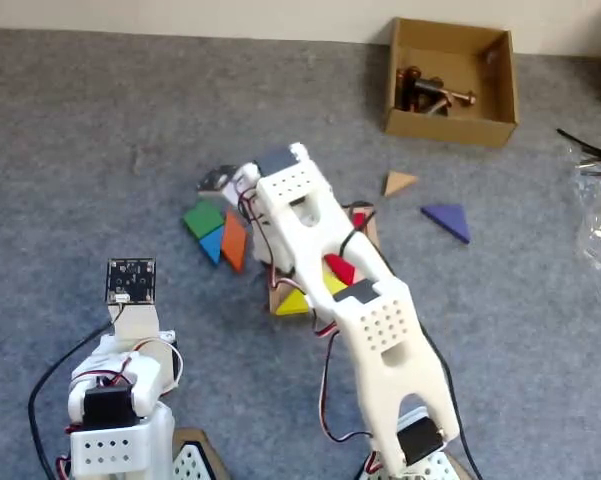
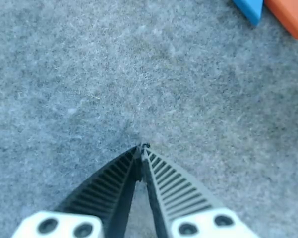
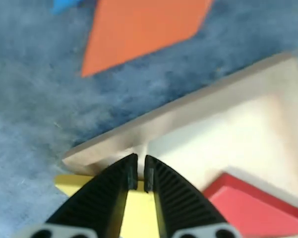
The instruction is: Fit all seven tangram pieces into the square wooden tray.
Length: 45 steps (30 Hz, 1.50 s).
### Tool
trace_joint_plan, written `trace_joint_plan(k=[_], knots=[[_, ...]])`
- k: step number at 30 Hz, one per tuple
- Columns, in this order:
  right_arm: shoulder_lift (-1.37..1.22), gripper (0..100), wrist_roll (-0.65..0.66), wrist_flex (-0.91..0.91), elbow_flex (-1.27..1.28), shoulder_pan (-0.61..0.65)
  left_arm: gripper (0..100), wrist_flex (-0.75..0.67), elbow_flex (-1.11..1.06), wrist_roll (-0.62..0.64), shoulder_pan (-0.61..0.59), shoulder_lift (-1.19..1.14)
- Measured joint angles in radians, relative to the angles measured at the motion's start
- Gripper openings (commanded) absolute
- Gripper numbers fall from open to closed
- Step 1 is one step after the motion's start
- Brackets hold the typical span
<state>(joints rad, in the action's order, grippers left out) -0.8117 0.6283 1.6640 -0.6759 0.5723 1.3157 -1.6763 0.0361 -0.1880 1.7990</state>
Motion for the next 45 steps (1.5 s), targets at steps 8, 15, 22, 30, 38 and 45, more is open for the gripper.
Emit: trace_joint_plan(k=[8, 15, 22, 30, 38, 45], knots=[[0.000, 2.6, 0.000, 0.000, -0.034, -0.117, 0, 0.000, 0.000, 0.000, 0.000, 0.000], [0.000, 2.6, 0.000, -0.028, -0.034, -0.184, 0, 0.000, 0.000, 0.000, 0.000, 0.000], [0.000, 2.6, 0.000, -0.028, -0.035, -0.245, 0, 0.000, 0.000, 0.000, 0.000, 0.000], [0.000, 2.6, 0.000, 0.000, -0.038, -0.262, 0, 0.000, 0.000, 0.000, 0.000, 0.000], [0.000, 2.6, 0.000, 0.000, -0.094, -0.261, 0, 0.000, 0.000, 0.000, 0.000, 0.000], [0.000, 2.6, 0.000, 0.000, -0.095, -0.262, 0, 0.000, 0.000, 0.000, 0.000, 0.000]])
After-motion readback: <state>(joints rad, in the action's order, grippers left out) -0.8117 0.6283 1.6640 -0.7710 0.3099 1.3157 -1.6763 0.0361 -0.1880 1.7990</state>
